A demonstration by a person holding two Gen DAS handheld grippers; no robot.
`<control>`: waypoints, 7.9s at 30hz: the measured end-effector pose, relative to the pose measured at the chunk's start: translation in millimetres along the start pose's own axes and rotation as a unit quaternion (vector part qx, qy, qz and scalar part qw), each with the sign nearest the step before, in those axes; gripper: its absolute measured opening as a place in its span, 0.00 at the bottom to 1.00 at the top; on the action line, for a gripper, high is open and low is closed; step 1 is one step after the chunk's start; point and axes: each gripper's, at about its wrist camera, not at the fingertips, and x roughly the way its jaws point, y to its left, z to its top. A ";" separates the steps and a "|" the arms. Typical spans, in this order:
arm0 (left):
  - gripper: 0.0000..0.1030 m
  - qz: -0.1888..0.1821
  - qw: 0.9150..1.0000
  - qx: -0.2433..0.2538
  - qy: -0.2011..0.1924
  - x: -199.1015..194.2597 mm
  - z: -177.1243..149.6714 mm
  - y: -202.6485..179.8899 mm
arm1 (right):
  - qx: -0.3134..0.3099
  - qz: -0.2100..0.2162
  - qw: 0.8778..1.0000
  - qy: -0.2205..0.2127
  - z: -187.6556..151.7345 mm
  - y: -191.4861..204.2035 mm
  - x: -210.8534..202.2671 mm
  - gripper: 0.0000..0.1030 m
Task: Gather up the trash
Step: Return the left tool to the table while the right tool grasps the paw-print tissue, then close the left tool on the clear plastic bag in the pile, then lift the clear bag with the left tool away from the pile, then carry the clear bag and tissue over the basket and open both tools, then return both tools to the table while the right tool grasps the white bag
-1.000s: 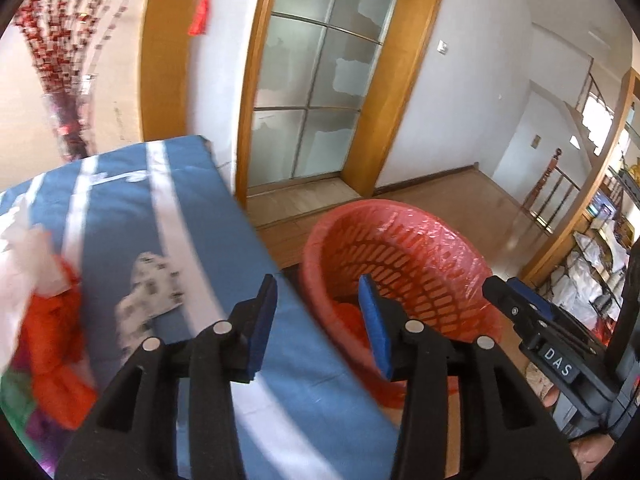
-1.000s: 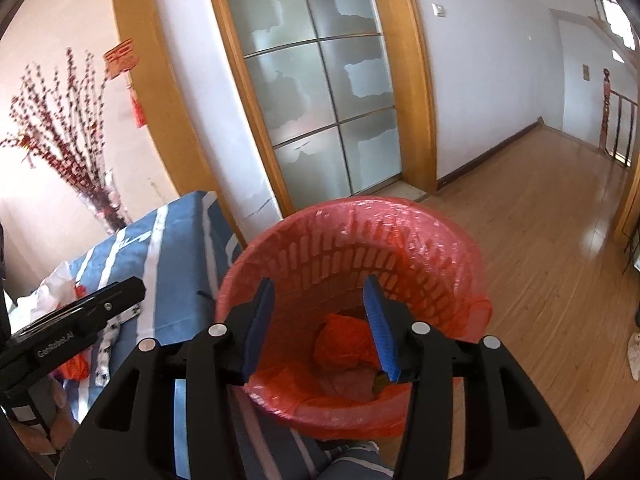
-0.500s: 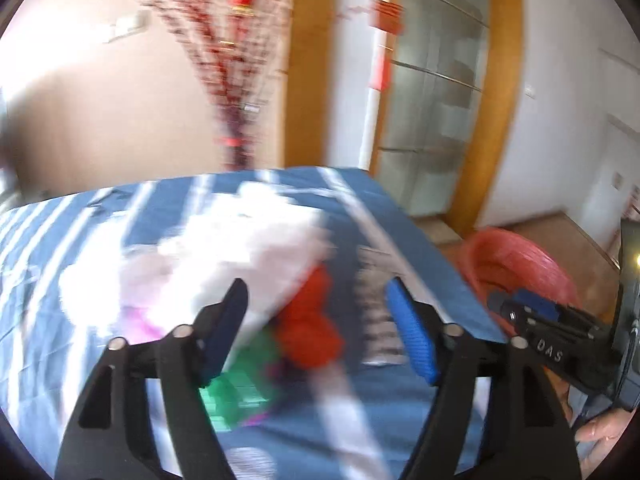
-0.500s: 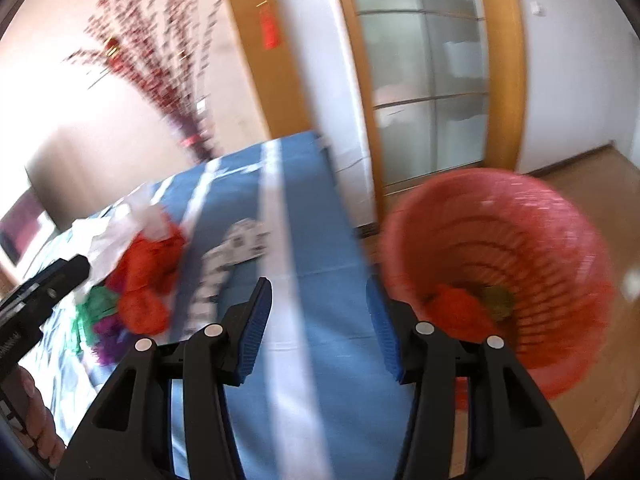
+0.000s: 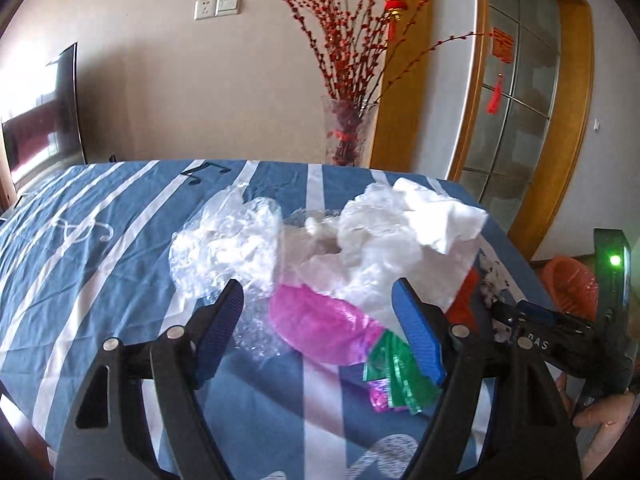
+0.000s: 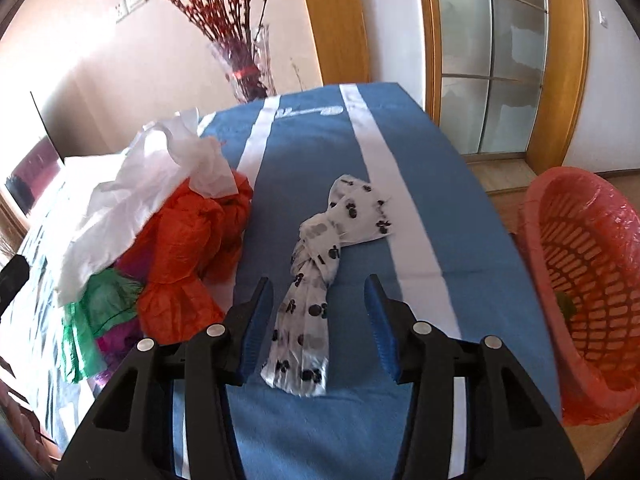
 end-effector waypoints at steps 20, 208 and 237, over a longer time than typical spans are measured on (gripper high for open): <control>0.66 -0.035 0.998 0.043 0.017 29.1 25.9 -35.9 | 0.016 -0.004 1.000 0.017 -6.5 -15.1 -1.1 0.07; 0.51 -0.159 0.986 0.047 -0.013 -31.4 8.2 -130.3 | 0.081 -0.052 0.991 -0.089 -36.2 -113.3 -122.6 0.27; 0.60 0.049 0.997 -0.065 -0.010 -42.4 -24.6 88.0 | -0.062 0.119 0.990 -0.038 10.3 113.8 -55.0 0.33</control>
